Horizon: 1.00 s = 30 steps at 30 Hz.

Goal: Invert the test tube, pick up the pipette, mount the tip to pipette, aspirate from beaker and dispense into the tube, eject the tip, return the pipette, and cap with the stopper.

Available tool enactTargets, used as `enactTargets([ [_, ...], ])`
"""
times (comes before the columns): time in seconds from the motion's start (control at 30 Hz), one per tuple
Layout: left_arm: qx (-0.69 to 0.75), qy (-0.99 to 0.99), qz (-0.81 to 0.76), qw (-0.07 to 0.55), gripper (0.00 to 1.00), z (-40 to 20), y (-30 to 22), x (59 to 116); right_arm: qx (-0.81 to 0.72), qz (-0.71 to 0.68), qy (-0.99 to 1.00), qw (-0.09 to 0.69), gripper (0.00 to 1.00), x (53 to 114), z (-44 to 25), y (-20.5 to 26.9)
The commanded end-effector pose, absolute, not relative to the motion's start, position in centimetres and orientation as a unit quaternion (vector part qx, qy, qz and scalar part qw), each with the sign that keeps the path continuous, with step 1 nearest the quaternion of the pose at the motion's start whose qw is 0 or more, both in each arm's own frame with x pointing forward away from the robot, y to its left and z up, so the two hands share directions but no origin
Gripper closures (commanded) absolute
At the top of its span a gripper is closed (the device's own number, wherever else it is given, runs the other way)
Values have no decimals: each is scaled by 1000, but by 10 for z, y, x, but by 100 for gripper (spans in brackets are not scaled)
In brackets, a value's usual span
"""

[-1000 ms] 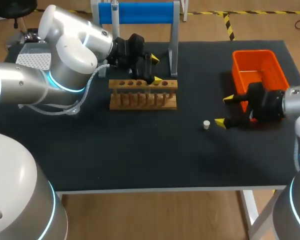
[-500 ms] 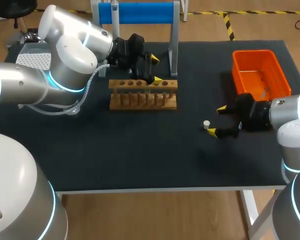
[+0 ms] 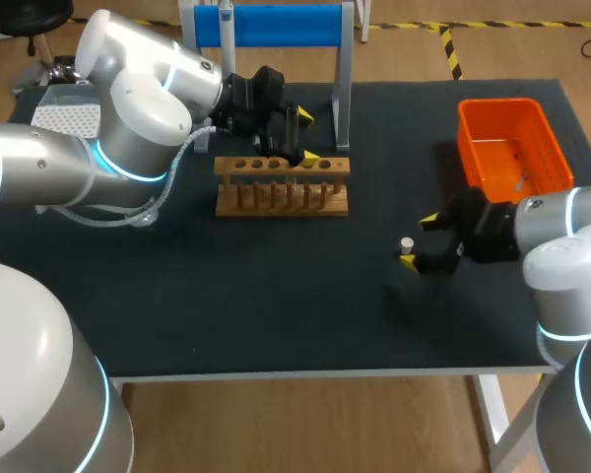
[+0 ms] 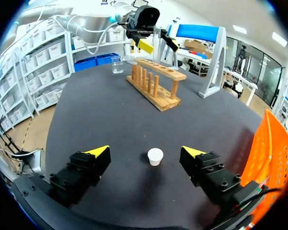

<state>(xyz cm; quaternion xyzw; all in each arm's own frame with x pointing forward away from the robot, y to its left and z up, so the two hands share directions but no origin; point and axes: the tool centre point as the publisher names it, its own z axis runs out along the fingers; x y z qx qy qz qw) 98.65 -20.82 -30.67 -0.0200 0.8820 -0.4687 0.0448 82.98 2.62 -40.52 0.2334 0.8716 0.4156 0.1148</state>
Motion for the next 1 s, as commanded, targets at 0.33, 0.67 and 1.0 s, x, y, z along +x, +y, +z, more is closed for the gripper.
enactTargets([
  [0.33,-20,882,-468,43,0,-307,-208,988,252,396,876,113,26,836,-419,29],
  [0.67,-20,882,-468,43,0,-307,-208,988,257,392,876,116,27,840,-421,28],
  [1.0,-20,882,-468,43,0,-307,-208,988,259,392,876,114,38,843,-425,33],
])
